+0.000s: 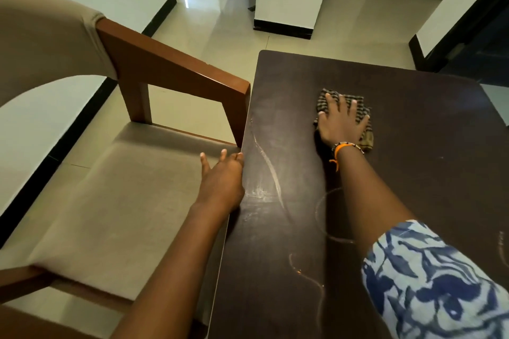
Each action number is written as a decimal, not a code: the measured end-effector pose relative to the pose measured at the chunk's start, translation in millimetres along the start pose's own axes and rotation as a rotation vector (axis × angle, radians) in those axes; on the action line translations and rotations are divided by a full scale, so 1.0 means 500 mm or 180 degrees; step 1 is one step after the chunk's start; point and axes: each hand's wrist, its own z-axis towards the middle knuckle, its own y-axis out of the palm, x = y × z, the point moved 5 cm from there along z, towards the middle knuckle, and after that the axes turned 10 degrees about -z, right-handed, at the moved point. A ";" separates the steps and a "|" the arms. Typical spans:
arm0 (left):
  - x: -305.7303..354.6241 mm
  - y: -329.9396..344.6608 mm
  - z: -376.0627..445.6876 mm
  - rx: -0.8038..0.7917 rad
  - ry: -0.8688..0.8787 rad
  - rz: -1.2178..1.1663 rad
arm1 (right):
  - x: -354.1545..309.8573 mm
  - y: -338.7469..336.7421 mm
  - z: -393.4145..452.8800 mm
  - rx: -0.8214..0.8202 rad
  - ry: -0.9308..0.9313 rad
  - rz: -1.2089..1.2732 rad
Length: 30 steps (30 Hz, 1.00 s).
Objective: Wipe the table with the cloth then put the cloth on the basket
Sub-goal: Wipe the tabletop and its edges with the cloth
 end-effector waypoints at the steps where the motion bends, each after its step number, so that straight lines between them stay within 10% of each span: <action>1: -0.001 0.002 0.001 0.0002 0.0016 0.0020 | -0.044 0.005 -0.005 0.0016 -0.0197 -0.0023; 7: -0.009 0.015 0.000 -0.0045 0.0082 0.0028 | -0.256 0.032 -0.058 -0.0095 -0.1248 -0.0100; 22: -0.022 0.007 -0.114 0.0368 -0.0857 -0.0919 | -0.188 0.027 -0.312 -0.0190 -0.2539 -0.0265; 30: 0.004 0.016 -0.129 0.0223 -0.0495 -0.0830 | 0.061 0.000 -0.237 -0.0004 -0.1194 -0.0229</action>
